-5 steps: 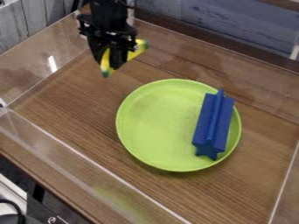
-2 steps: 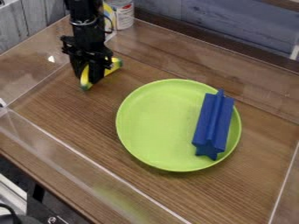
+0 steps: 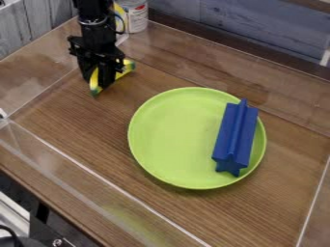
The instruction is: Remove the banana from inside the green plate and put it on the table
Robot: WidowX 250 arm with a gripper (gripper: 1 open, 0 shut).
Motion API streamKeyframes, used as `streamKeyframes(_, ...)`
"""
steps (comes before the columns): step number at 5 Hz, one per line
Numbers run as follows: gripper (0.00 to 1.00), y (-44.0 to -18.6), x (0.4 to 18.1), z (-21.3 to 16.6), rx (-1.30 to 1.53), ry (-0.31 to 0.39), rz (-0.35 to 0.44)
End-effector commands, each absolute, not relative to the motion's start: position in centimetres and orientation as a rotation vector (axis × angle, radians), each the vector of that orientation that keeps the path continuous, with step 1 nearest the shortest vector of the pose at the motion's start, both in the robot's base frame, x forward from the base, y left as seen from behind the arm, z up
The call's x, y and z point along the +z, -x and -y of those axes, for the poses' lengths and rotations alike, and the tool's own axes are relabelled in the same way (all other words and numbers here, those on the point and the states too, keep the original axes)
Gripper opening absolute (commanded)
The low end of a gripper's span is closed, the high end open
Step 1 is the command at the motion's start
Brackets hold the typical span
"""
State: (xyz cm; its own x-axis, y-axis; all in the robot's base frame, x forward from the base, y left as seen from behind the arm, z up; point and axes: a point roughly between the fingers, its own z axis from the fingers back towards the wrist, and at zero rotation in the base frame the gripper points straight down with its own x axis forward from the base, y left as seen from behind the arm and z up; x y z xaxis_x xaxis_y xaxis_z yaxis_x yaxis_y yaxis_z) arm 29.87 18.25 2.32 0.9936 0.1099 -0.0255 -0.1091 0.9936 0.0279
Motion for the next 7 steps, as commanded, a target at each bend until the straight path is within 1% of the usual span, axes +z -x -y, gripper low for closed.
streamKeyframes(1, 0.00, -29.6, 2.0, -19.4, 0.135, -0.035, -0.033)
streamKeyframes(3, 0.00, -29.5, 1.7, -20.1, 0.143, -0.037, -0.066)
streamKeyframes(7, 0.00, -29.4, 1.9, -21.0, 0.150, -0.029, -0.128)
